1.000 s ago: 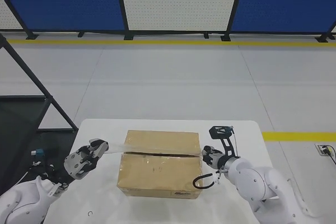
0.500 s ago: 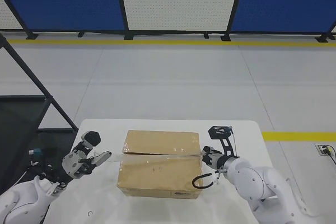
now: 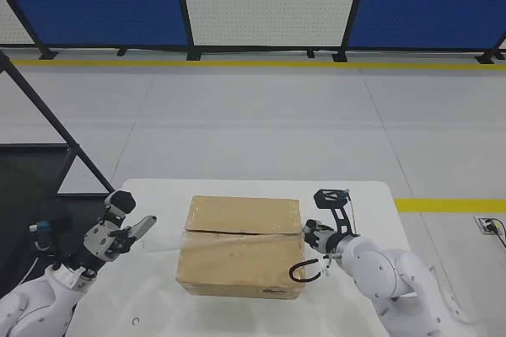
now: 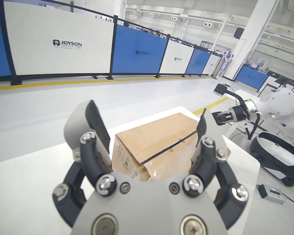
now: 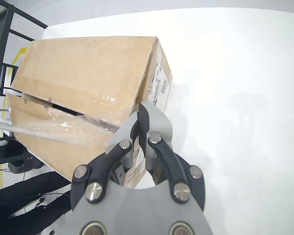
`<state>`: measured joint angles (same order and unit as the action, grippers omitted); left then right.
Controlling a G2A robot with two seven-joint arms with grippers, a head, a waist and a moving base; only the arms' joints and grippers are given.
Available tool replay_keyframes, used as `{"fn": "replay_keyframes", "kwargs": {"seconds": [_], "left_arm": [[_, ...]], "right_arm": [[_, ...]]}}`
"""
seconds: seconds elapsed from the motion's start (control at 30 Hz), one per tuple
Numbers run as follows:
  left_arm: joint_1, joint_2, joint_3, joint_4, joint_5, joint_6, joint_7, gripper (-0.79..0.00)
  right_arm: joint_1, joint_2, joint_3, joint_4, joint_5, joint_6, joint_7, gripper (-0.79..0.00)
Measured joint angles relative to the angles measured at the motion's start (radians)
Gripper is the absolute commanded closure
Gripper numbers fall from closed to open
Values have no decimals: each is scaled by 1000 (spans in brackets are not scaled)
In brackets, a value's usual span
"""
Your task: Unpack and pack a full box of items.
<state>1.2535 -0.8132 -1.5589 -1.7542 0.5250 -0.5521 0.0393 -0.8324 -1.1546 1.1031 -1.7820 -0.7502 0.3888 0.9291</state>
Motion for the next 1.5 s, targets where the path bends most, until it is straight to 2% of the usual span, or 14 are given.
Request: {"fn": "replay_keyframes", "kwargs": {"seconds": [0.23, 0.6, 0.8, 1.03, 1.1, 1.13, 1.17, 1.2, 1.23, 1.5], "left_arm": [[8, -8, 1, -25, 4, 3, -18, -745], [18, -18, -10, -15, -10, -19, -52, -693], [34, -24, -18, -27, -13, -10, -57, -585], [23, -29, 25, -70, 12, -37, -155, -606], [13, -30, 46, -74, 8, -51, -198, -533], [8, -30, 56, -74, 8, -56, -218, -345], [2, -31, 64, -72, 10, -58, -240, -274], [-6, -31, 74, -71, 14, -60, -265, -120], [-11, -32, 80, -69, 14, -62, -280, 0], [-22, -30, 80, -42, -9, -73, -394, 0]], "right_arm": [[-13, -4, 4, -22, -14, 14, -36, 0], [-25, -14, 18, -28, 15, 8, -103, 0], [-21, -17, 18, -9, 25, -8, -74, 0], [-25, -18, 21, -7, 15, -4, -51, 0], [-29, -18, 23, -9, 12, -3, -46, 0], [-31, -18, 23, -10, 10, -2, -45, 0], [-32, -18, 24, -10, 9, -2, -43, 0], [-33, -19, 25, -11, 8, -2, -42, 0], [-33, -19, 26, -11, 7, -2, -40, 0], [-32, -22, 27, -8, 1, -10, -34, 0]]}}
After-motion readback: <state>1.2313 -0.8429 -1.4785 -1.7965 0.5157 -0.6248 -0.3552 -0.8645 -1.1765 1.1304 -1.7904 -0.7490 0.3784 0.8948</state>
